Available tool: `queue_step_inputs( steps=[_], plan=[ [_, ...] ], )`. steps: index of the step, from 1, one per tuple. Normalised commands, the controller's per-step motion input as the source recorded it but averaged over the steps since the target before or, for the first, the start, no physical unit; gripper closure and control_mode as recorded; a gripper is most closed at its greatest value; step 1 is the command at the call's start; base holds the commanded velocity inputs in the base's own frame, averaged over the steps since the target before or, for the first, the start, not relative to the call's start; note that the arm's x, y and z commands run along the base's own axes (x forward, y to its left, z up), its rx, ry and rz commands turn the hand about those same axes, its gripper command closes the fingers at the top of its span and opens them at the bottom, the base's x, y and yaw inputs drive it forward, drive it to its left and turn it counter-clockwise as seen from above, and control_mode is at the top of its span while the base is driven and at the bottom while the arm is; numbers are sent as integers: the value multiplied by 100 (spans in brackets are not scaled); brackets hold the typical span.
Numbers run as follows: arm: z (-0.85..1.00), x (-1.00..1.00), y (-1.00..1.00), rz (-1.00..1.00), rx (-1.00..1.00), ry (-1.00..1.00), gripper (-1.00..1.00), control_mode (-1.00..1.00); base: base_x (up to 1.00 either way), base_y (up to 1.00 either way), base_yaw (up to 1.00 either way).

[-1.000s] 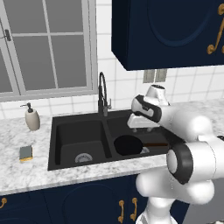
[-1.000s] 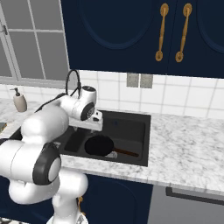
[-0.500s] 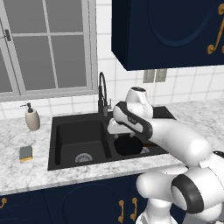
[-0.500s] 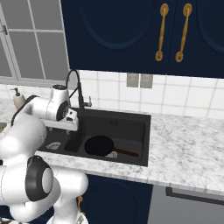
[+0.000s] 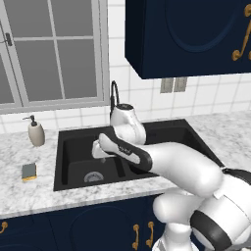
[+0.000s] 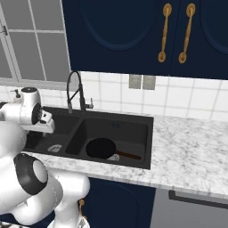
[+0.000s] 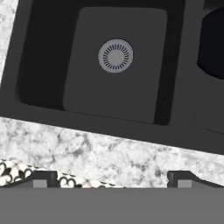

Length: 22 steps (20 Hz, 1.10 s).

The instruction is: Pick the pan and sponge and place them into the sink. Then turn on the water.

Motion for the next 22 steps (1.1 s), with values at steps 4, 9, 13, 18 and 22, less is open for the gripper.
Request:
queue_step_inputs(
  steps=[4,9,13,18,22],
  plan=[
    [0,0,100,0,-10,6,-100,-100,0,0,0],
    [0,2,100,0,-10,7,-100,-100,0,0,0],
    [0,19,100,0,-9,9,-100,-100,0,0,0],
    [0,42,97,0,-5,13,-100,-100,0,0,0],
    [-9,28,38,-5,-1,5,-100,-100,0,0,0]
  ],
)
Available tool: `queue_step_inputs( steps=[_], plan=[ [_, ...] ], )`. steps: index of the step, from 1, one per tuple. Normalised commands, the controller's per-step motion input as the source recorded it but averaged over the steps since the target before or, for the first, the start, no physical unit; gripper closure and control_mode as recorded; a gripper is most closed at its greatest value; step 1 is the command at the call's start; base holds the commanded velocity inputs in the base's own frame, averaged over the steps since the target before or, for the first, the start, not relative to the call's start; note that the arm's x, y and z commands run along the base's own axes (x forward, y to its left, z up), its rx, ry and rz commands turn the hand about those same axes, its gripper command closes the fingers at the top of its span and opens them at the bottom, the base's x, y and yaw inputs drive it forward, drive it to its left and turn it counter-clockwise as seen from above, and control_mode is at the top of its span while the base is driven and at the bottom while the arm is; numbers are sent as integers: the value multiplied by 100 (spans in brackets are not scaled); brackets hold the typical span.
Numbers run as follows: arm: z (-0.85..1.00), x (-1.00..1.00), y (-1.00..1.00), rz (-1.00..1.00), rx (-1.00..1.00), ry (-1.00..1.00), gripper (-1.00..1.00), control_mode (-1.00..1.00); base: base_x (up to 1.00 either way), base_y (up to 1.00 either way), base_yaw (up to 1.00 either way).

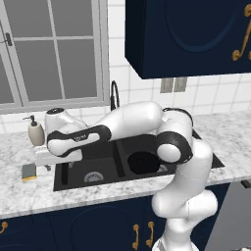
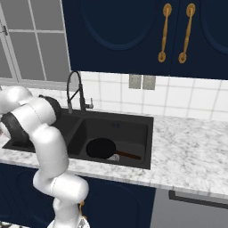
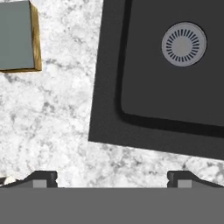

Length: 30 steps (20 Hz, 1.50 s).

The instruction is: Pick the pan and sponge and place them into the sink. Then turn on the water.

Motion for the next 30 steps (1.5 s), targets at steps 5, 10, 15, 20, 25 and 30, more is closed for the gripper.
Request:
queue_step_inputs(
  steps=[5,10,15,20,25,30],
  plan=[
    [0,0,0,-1,0,0,-100,-100,0,0,0],
    [-14,0,0,0,0,0,-100,-100,0,0,0],
    [-37,0,0,-1,4,0,-100,-100,0,0,0],
    [-25,0,0,0,14,0,-100,-100,0,0,0],
    [-1,0,0,0,21,-2,-100,-100,0,0,0],
    [-7,0,13,0,10,-2,-100,-100,0,0,0]
  ],
)
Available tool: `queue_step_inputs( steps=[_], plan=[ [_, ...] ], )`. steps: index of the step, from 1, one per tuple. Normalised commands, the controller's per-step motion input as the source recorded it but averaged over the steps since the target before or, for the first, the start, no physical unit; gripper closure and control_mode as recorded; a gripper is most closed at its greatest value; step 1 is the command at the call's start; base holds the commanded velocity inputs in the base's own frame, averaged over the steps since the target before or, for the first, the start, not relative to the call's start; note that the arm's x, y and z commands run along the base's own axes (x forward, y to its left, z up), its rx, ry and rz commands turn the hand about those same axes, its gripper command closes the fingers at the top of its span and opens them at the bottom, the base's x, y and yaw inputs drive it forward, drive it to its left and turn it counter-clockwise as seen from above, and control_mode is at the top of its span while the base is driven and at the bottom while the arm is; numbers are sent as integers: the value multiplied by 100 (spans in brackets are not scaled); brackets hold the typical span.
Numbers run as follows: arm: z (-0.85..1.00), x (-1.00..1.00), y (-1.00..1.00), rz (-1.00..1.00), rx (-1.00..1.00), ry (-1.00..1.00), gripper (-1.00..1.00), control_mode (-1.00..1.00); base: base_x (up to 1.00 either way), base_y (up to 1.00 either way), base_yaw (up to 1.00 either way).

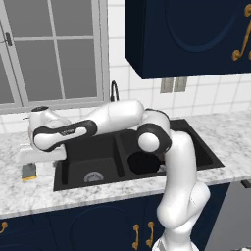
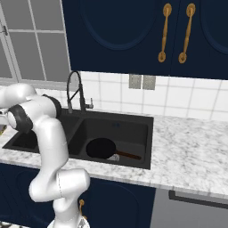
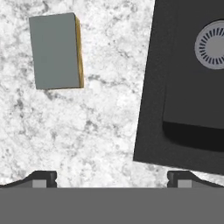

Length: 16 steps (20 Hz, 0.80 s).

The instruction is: Pick the pan and sponge and place them into the sink. Then turn on the water.

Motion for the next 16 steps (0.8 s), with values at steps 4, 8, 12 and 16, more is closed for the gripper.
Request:
queue_step_inputs(
  steps=[4,8,12,16],
  plan=[
    [-5,8,38,0,-1,0,-100,-100,0,0,0],
    [0,19,36,-1,-7,12,-100,-100,0,0,0],
    [-7,24,25,-5,-13,8,-100,-100,0,0,0],
    [-8,19,21,-5,-12,1,-100,-100,0,0,0]
  ],
)
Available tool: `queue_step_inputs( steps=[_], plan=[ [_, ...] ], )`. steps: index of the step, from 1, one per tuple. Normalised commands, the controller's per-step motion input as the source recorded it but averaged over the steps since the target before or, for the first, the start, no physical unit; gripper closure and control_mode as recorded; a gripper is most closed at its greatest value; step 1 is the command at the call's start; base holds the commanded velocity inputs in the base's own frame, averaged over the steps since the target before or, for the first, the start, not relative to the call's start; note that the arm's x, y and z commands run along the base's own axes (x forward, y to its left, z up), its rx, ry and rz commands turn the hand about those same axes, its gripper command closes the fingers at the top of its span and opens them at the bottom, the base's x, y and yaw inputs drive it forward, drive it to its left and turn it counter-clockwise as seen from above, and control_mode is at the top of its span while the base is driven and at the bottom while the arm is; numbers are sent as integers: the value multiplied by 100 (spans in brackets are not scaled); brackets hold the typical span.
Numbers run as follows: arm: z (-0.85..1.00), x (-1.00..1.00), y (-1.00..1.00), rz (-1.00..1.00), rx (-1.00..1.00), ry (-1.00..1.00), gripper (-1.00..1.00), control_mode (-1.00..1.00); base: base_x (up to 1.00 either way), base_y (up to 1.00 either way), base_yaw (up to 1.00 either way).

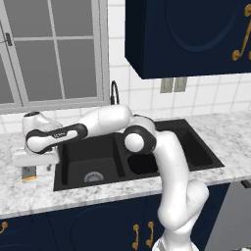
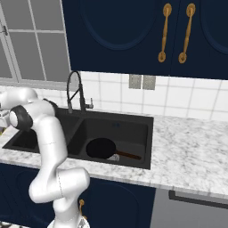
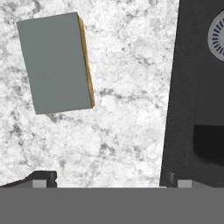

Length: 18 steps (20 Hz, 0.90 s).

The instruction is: Pick the pan and sponge and place them into the sink. Then turn on the water.

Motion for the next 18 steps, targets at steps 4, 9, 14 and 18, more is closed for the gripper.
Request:
queue_step_inputs(
  steps=[4,9,14,18],
  plan=[
    [-10,9,28,-2,-6,-1,-100,-100,0,0,0],
    [-19,3,20,0,-2,0,-100,-100,0,0,0],
    [-22,3,1,-1,0,-2,-100,-100,0,0,0],
    [-16,21,0,0,0,-8,-100,-100,0,0,0]
  ],
)
